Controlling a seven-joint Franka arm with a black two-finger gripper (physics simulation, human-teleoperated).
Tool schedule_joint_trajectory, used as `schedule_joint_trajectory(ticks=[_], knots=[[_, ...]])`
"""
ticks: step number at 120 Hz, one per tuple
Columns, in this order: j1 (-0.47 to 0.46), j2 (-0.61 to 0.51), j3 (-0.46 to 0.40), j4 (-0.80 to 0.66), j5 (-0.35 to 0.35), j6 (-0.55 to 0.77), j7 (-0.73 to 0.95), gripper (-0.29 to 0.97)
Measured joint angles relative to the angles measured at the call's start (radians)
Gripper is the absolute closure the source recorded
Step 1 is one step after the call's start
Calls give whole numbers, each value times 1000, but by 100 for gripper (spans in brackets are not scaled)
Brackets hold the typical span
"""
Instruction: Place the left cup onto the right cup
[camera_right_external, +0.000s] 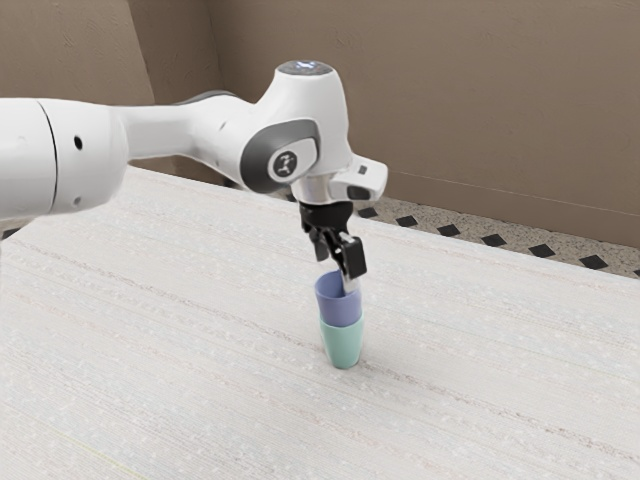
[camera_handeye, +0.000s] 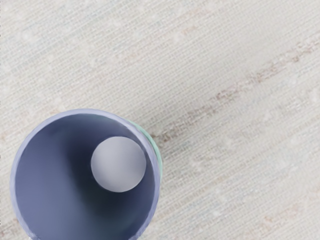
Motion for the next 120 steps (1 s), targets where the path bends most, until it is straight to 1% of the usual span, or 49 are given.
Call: schedule_joint_trajectory(ticks=[41,73,120], knots=[[11,-42,17,2,-6,-56,2,0],[51,-63,26,7,-7,-92,3,0],[67,-98,83,11,-7,-117,5,0]])
